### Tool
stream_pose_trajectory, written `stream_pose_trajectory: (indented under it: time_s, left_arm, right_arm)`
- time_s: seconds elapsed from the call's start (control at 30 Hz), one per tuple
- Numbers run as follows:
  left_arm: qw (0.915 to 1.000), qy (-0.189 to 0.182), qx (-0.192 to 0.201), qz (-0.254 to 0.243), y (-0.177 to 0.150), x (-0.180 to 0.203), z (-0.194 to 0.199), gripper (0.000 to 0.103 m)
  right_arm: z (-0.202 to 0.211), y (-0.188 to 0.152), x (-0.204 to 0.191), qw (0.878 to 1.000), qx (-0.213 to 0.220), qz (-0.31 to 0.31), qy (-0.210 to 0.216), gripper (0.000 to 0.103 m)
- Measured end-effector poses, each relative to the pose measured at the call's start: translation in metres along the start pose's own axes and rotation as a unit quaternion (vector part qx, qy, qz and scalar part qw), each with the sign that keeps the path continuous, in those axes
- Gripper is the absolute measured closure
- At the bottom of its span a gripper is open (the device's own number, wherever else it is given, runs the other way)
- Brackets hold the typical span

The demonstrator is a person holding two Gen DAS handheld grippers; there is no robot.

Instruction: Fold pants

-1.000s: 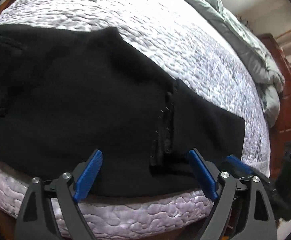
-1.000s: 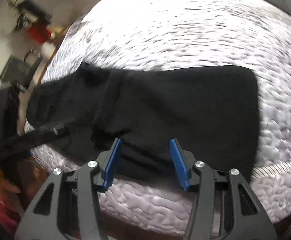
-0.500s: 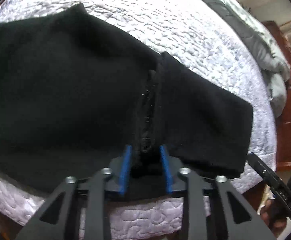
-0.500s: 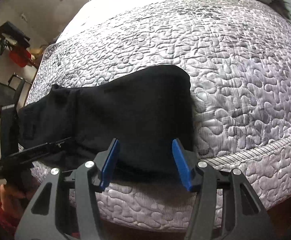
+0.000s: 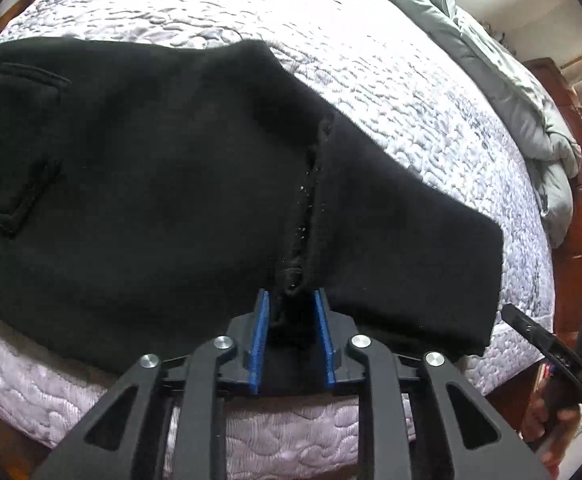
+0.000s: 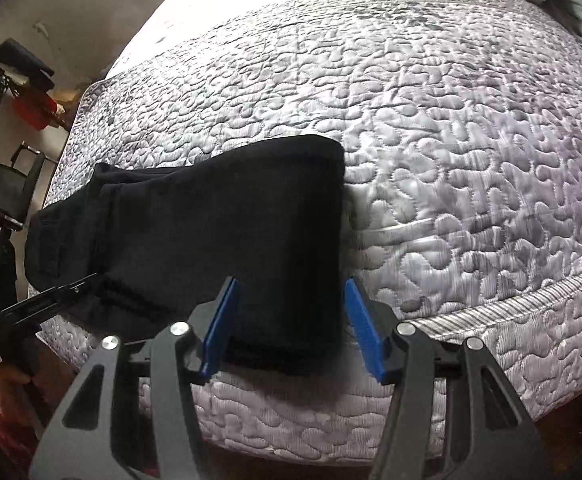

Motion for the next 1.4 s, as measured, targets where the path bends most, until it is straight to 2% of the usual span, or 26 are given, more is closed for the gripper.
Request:
stream_pose_trajectory:
  time_s: [0.07,0.17,0.2,0.27,0.33,0.37,0.5,0.63,0.73,0.83,0.9,1.07,1.13,1.2,1.3,1.4]
  left_arm:
    - [0.9997,-0.002,0.024,-0.005,0.009,0.010,0.013,0.079]
    - [0.9968,-0.034,0.057,-0.044,0.025,0.043,0.031,0.058]
    - [0.9959,-0.047,0.058,-0.052,0.028,0.052,0.030,0.052]
    - [0.9947,-0.076,0.036,-0.058,0.031,0.073,0.016,0.048]
    - [0.9956,-0.073,0.003,-0.059,0.035,0.081,-0.012,0.048]
    - [0.9967,-0.057,-0.012,-0.056,0.036,0.076,-0.024,0.049]
    - [0.9974,-0.042,-0.040,-0.043,0.026,0.061,-0.053,0.050]
    - [0.9972,-0.042,-0.041,-0.047,0.020,0.061,-0.056,0.050]
    - [0.9971,-0.040,-0.043,-0.048,0.019,0.058,-0.054,0.049]
    - [0.9971,-0.038,-0.043,-0.050,0.014,0.057,-0.042,0.048]
    - [0.9974,-0.049,-0.037,-0.038,0.010,0.060,-0.032,0.043]
    - [0.9960,-0.052,-0.033,-0.065,-0.003,0.070,-0.029,0.036]
    - [0.9958,-0.046,-0.047,-0.065,-0.007,0.067,-0.039,0.036]
    - [0.9961,-0.046,-0.045,-0.059,-0.008,0.063,-0.045,0.036]
    - [0.9957,-0.045,-0.043,-0.068,-0.007,0.063,-0.048,0.036]
    - [0.9960,-0.056,-0.040,-0.056,-0.004,0.063,-0.043,0.036]
  right_arm:
    - [0.005,0.008,-0.001,1.000,0.008,0.006,-0.002,0.049]
    - [0.014,0.026,-0.004,1.000,0.017,0.009,0.008,0.049]
    - [0.015,0.033,-0.008,1.000,0.018,0.017,0.014,0.049]
    - [0.012,0.043,-0.016,0.999,0.010,0.029,0.024,0.049]
    - [-0.001,0.050,-0.021,0.999,-0.013,0.030,0.030,0.049]
    - [-0.009,0.052,-0.020,0.999,-0.026,0.023,0.031,0.049]
    - [-0.038,0.055,-0.013,0.998,-0.057,0.007,0.020,0.052]
    - [-0.063,0.053,-0.007,0.997,-0.074,-0.005,0.031,0.051]
    - [-0.066,0.052,-0.004,0.996,-0.073,-0.024,0.053,0.049]
    - [-0.050,0.049,0.001,0.995,-0.066,-0.032,0.062,0.051]
    - [-0.034,0.043,0.000,0.995,-0.059,-0.029,0.073,0.050]
    - [-0.001,0.011,-0.008,0.993,-0.050,-0.016,0.102,0.048]
    - [-0.006,0.000,-0.009,0.993,-0.064,-0.014,0.093,0.048]
    - [-0.020,-0.012,-0.003,0.994,-0.079,-0.019,0.076,0.048]
    - [-0.037,-0.018,0.004,0.992,-0.088,-0.036,0.087,0.048]
    - [-0.046,-0.018,0.002,0.992,-0.083,-0.029,0.086,0.047]
Point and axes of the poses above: each gripper's, at about its wrist camera, not at the fingertips, and z roughly against the way its jaws point, x to its right, y to its top, the point moved 7 cm from there along -z, roughly the way its jaws point, and after that the axes turned 10 degrees about -y, right-handed, at the moved point
